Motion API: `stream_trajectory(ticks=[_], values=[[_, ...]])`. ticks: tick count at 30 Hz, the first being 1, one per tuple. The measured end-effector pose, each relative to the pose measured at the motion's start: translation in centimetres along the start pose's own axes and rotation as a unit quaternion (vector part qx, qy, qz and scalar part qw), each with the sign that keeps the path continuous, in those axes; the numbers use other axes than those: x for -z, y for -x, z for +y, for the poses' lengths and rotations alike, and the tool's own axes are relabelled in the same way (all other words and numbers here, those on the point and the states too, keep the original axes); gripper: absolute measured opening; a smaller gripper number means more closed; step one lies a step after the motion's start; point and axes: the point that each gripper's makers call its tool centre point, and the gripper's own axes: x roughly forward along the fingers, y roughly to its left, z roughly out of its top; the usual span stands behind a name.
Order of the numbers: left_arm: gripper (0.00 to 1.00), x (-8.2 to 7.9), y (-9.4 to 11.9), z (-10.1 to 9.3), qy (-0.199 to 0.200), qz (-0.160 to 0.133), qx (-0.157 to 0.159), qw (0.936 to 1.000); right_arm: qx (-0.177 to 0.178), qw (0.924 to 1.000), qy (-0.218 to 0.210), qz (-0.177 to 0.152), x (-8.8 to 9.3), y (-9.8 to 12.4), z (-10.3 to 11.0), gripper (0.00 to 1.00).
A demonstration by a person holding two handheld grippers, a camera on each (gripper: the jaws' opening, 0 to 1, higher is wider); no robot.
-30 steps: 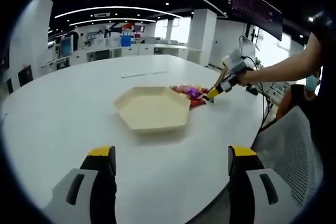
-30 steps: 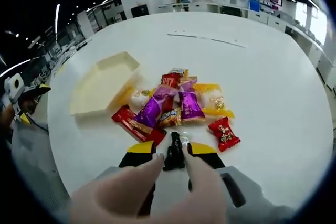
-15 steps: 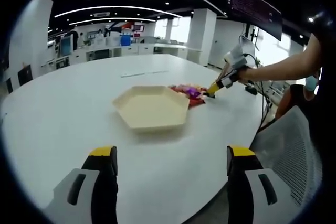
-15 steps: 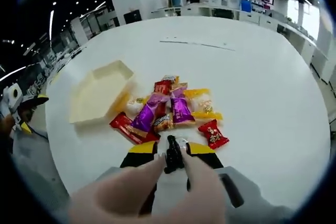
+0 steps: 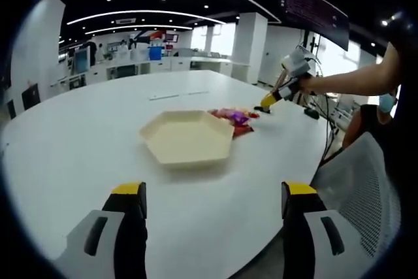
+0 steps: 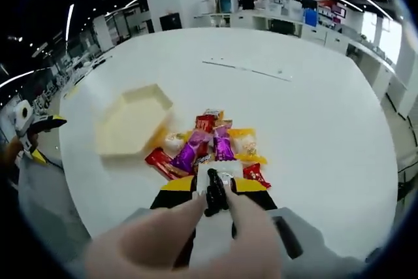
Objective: Place the target food into the container with the food tongs after gripping and lifting it, then release it inside without dropping or visibly crushing the food.
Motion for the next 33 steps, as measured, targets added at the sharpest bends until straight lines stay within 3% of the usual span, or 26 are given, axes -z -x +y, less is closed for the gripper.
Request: stream_trajectory(ticks=[15, 33], values=[[0.82, -0.1, 0.0, -0.1, -0.009, -0.005, -0.003, 0.9999, -0.005, 0.9989, 0.045, -0.006, -4.4, 3.1, 1.2, 0.2], [0.82, -0.4, 0.1, -0.2, -0.015, -0.014, -0.003, 0.9998, -0.026, 0.9952, 0.086, -0.038, -9.6, 5.4, 4.8, 0.2]])
